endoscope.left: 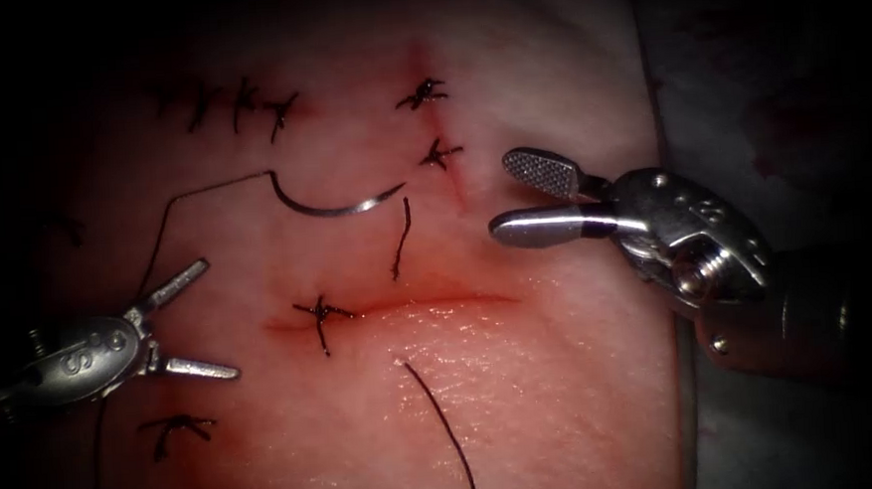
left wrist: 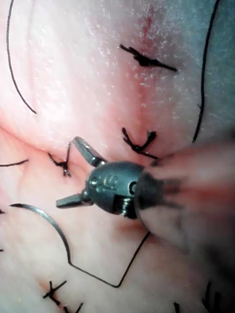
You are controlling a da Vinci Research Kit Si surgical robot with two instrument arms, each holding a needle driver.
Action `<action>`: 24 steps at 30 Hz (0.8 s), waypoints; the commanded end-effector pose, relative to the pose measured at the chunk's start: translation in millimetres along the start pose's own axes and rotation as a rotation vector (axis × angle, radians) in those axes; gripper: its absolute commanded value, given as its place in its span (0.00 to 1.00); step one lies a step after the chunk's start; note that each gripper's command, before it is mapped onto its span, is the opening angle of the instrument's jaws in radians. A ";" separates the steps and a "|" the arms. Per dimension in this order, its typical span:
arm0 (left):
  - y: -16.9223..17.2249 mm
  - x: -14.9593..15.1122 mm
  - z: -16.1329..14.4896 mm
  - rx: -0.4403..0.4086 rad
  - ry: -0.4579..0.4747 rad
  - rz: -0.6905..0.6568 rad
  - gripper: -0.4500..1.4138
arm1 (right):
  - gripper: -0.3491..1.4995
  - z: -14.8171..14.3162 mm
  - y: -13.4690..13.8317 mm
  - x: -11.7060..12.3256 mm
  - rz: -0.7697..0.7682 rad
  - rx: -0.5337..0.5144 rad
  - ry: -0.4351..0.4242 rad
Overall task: Wound Closure
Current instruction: Grab the a length of suture with the left grasper.
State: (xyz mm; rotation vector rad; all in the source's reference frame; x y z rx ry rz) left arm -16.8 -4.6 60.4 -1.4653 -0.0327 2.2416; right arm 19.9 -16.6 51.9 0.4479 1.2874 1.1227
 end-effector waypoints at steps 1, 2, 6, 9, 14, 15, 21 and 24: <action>1.3 0.1 1.1 -0.010 0.008 0.069 0.56 | 0.86 0.5 -0.7 -2.3 0.026 0.015 -0.017; 2.0 0.4 1.4 -0.007 0.005 0.118 0.56 | 0.88 0.4 -0.8 -2.7 0.046 0.017 -0.020; 5.7 1.8 3.9 0.021 -0.021 0.348 0.54 | 0.91 -0.8 -1.8 -3.6 0.062 0.019 -0.002; 9.1 2.6 6.2 0.049 -0.040 0.447 0.54 | 0.91 -2.1 -2.3 -3.1 0.069 0.012 0.028; 12.0 3.2 8.7 0.074 -0.063 0.564 0.54 | 0.91 -2.9 -2.4 -3.3 0.068 0.001 0.042; 12.8 3.2 9.4 0.078 -0.069 0.609 0.54 | 0.91 -3.0 -2.5 -3.4 0.067 -0.004 0.042; 15.1 2.7 13.7 0.065 -0.075 0.766 0.53 | 0.91 -3.9 -2.4 -4.9 0.050 -0.011 0.044; 15.9 2.6 14.6 0.044 -0.061 0.795 0.52 | 0.90 -3.7 -2.1 -5.5 0.043 -0.013 0.047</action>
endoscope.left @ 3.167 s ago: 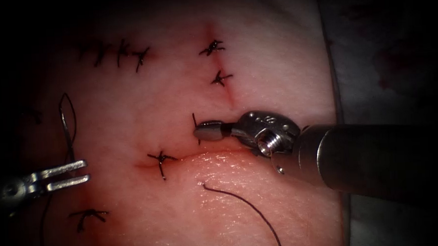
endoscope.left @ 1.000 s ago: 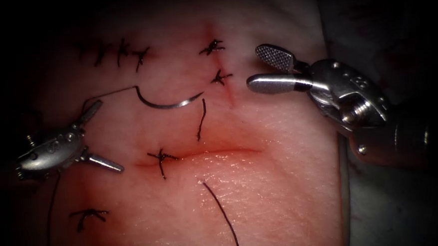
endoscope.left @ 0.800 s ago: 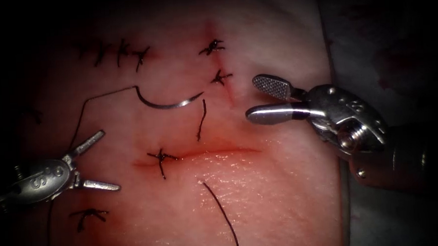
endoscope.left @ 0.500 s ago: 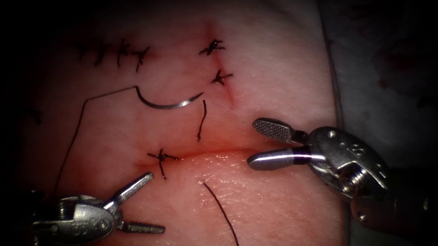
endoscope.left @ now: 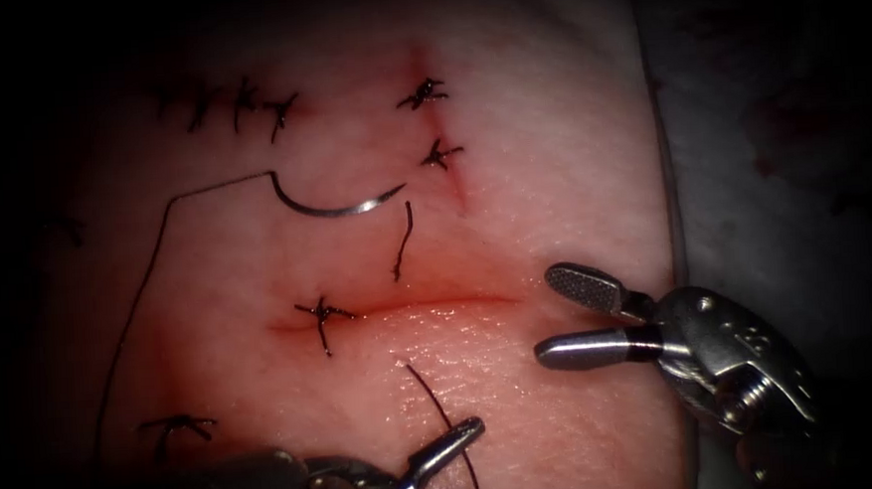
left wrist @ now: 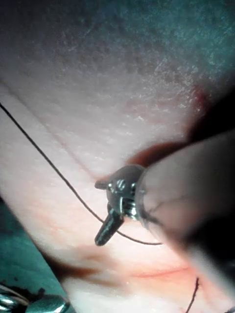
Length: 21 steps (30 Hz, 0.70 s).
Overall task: Wound Closure
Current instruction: Grab the a length of suture with the left grasper, then use the right needle driver to hand off more suture to the left.
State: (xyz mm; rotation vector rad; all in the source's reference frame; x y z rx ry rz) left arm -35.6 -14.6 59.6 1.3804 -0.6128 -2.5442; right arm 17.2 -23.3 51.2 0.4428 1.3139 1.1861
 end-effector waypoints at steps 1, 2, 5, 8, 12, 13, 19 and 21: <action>0.4 0.0 0.9 -0.005 0.007 0.010 0.51 | 0.90 1.2 0.4 -0.7 -0.004 0.002 0.002; 0.6 0.2 1.0 -0.005 0.014 0.012 0.50 | 0.90 1.2 0.5 -0.8 -0.005 0.001 0.002; 0.9 1.5 0.9 -0.028 0.041 0.050 0.47 | 0.90 1.5 0.9 -1.1 -0.009 -0.003 0.005; 1.1 2.5 0.5 -0.041 0.057 0.079 0.47 | 0.90 1.9 1.2 -1.2 -0.010 -0.008 0.007; 1.4 3.9 -1.0 -0.059 0.089 0.094 0.45 | 0.89 2.6 1.2 -1.4 -0.011 -0.015 0.012; 1.5 3.9 -1.4 -0.060 0.091 0.095 0.42 | 0.89 2.8 1.1 -1.4 -0.011 -0.016 0.013; 0.0 2.9 -3.0 -0.089 0.057 0.087 0.00 | 0.88 3.8 0.3 -2.0 -0.016 -0.013 -0.008; -2.1 2.4 -3.5 -0.097 0.068 0.086 0.00 | 0.88 3.8 -0.1 -2.0 -0.041 -0.003 -0.055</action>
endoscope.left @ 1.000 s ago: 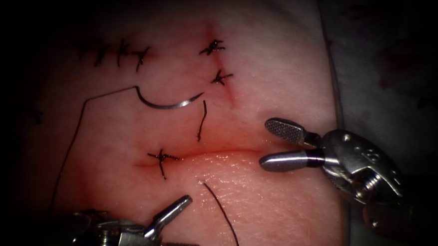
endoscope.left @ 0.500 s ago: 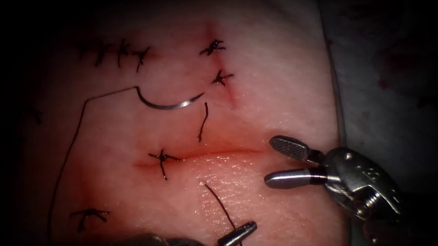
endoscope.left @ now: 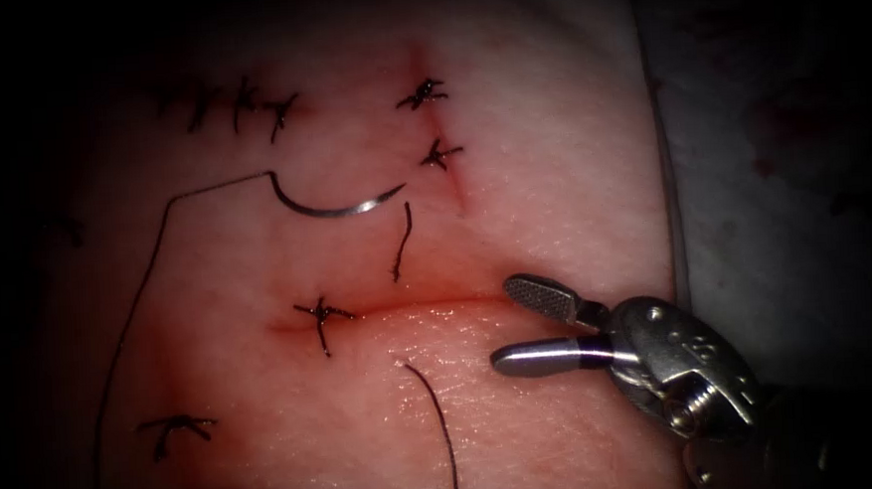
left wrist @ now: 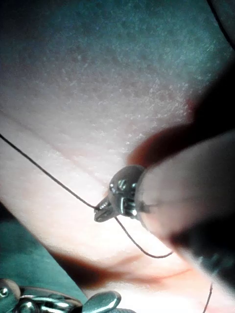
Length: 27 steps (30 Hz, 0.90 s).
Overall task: Wound Closure
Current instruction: Use the right needle driver to hand off more suture to the left.
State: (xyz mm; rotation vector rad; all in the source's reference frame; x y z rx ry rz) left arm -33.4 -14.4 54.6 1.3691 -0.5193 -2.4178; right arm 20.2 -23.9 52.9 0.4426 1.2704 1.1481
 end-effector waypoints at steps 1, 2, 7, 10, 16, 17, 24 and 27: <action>-0.4 -0.3 0.6 -0.002 0.003 -0.006 0.00 | 0.88 0.8 -0.1 -0.1 -0.035 0.003 -0.015; -1.3 -0.5 0.2 -0.007 0.001 -0.014 0.00 | 0.89 0.8 -0.3 -0.1 -0.070 0.002 -0.018; -5.3 -1.3 -1.4 0.026 -0.003 -0.041 0.00 | 0.94 2.0 -2.0 0.0 -0.491 0.043 -0.008; -5.8 -1.3 -1.7 0.027 -0.002 -0.035 0.00 | 0.94 2.3 -2.7 0.1 -0.606 0.054 0.007; -5.8 -1.5 -1.4 0.028 -0.004 -0.034 0.00 | 0.92 4.4 -3.5 0.5 -0.840 0.018 0.095; -5.8 -1.6 -1.3 0.032 -0.005 -0.035 0.00 | 0.92 5.3 -3.6 0.5 -0.887 0.017 0.101; -5.9 -2.1 -0.8 0.013 -0.009 -0.035 0.00 | 0.89 9.0 -4.0 0.3 -0.960 0.103 0.137; -5.7 -2.1 -0.9 0.009 -0.009 -0.033 0.00 | 0.86 9.6 -4.1 0.0 -0.969 0.149 0.125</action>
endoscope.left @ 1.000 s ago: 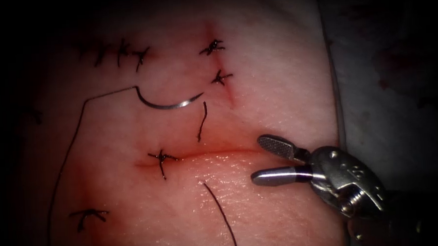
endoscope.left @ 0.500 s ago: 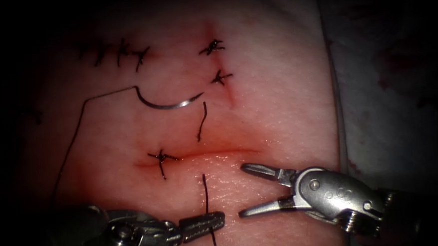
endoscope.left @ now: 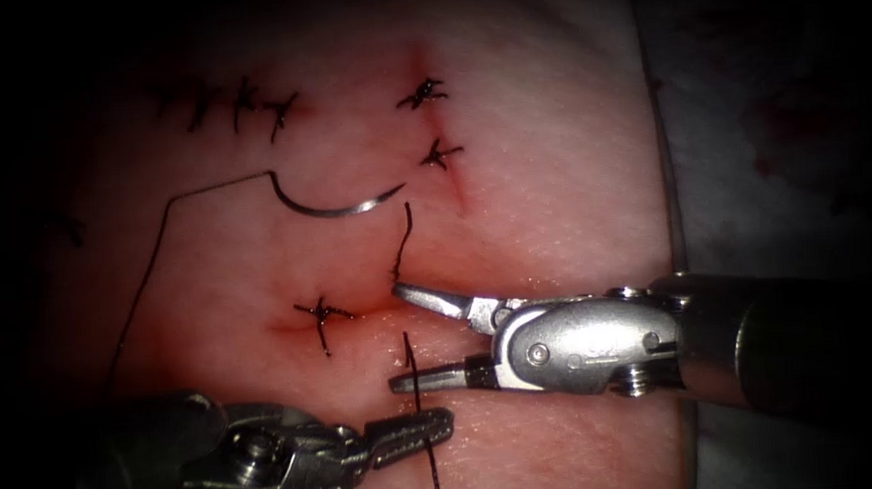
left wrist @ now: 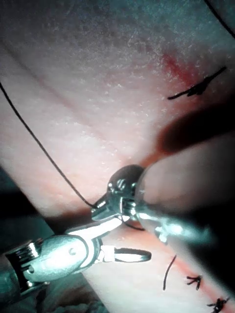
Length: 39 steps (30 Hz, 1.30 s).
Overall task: Wound Closure
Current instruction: Use the right needle driver to hand off more suture to the left.
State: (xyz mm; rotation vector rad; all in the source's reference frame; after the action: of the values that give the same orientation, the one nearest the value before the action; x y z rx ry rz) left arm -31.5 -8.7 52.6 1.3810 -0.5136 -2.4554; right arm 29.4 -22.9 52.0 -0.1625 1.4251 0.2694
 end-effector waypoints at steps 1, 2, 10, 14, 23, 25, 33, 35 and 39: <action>0.2 -0.2 0.6 -0.003 0.002 0.003 0.00 | 0.86 1.4 -0.2 -0.4 -0.028 0.018 0.009; 0.2 -0.2 0.5 -0.004 0.003 0.003 0.00 | 0.86 1.6 -0.2 -0.4 -0.040 0.027 0.015; 0.5 -0.6 0.0 -0.008 -0.005 0.012 0.00 | 0.00 1.6 -0.4 -0.4 -0.087 0.154 -0.028; 0.4 -0.4 0.2 -0.005 -0.016 -0.032 0.59 | 0.00 1.5 -0.1 -1.0 -0.091 0.161 -0.063; 0.4 0.1 0.5 0.017 -0.038 -0.043 0.95 | 0.00 1.4 0.7 -2.6 -0.098 0.147 -0.104; 0.9 0.4 0.7 0.019 -0.043 -0.038 0.88 | 0.00 1.5 1.3 -3.1 -0.097 0.142 -0.109; 3.9 1.6 2.3 -0.013 -0.040 0.135 0.71 | 0.00 1.9 3.3 -5.0 -0.026 0.124 -0.107; 4.3 1.7 2.2 -0.038 -0.019 0.159 0.66 | 0.00 1.8 3.7 -5.3 -0.015 0.121 -0.106; 4.5 2.2 0.9 -0.073 -0.006 0.193 0.58 | 0.00 1.9 4.1 -6.0 -0.005 0.117 -0.106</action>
State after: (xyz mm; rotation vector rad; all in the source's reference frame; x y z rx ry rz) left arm -32.4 -13.7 52.5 1.2284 -0.5240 -2.2924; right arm 28.4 -19.3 57.9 -0.0555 1.3296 0.1896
